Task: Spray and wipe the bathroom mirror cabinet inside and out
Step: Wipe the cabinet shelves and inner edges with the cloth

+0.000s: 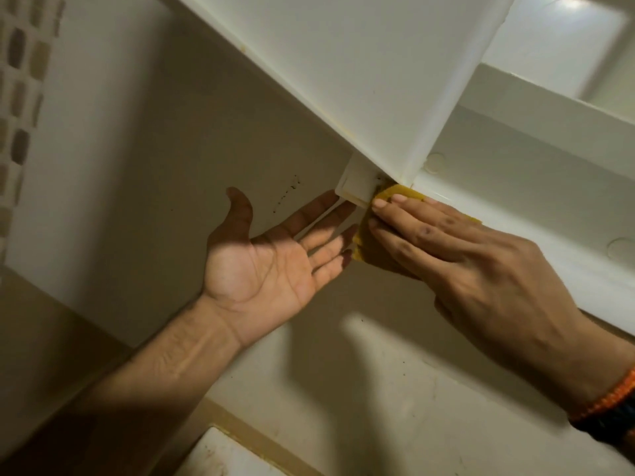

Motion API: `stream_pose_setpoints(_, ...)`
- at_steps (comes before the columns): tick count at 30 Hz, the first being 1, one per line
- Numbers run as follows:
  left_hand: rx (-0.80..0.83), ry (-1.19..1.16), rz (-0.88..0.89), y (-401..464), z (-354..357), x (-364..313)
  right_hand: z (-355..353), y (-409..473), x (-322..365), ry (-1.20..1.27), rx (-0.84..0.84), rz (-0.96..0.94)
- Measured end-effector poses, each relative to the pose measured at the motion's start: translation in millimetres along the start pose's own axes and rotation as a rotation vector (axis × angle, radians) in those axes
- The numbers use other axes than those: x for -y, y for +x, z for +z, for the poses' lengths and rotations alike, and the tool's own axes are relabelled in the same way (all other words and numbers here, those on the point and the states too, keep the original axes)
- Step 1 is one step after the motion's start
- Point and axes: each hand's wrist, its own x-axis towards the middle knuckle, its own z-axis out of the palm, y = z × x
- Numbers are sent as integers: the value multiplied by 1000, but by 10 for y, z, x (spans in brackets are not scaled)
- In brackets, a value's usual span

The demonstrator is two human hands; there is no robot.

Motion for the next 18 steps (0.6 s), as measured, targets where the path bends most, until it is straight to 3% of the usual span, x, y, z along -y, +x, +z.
stream_pose_setpoints(18,136,37,-45,62,-146,-152,59,179,118,-25,-37,34)
